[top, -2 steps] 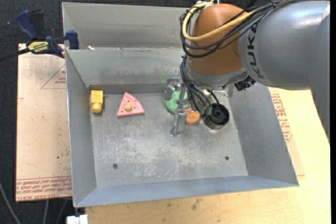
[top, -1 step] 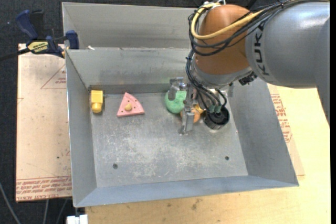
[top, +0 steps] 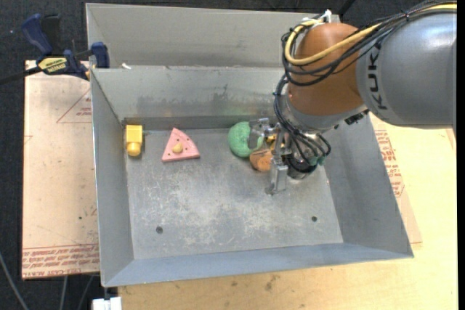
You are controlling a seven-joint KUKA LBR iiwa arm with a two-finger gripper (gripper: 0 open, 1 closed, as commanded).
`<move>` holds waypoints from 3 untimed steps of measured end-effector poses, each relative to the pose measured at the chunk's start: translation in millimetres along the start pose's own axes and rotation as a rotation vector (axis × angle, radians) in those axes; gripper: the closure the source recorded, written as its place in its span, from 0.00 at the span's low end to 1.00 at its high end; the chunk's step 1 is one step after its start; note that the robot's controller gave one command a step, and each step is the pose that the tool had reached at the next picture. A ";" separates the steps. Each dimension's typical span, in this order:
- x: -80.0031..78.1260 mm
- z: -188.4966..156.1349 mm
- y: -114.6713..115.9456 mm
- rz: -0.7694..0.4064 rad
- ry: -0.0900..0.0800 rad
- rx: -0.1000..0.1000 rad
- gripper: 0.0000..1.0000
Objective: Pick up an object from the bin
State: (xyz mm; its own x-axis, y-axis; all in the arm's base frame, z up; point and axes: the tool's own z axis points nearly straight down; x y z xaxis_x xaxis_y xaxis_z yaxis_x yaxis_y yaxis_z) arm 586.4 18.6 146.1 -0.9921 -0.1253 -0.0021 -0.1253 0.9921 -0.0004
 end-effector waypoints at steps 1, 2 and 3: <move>-8.9 19.6 -37.7 0.134 -0.002 -0.002 0.00; -17.9 35.2 -51.1 0.152 -0.002 0.003 0.00; -10.1 62.4 -43.2 0.226 -0.004 -0.003 0.00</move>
Offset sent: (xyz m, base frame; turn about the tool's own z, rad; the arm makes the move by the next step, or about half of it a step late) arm 0.0369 -0.0147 -0.0541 0.1465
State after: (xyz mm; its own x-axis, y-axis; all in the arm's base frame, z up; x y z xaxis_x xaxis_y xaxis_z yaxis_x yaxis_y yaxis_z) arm 601.9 -23.0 83.7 -0.9950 0.1000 -0.0057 0.0999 0.9950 0.0033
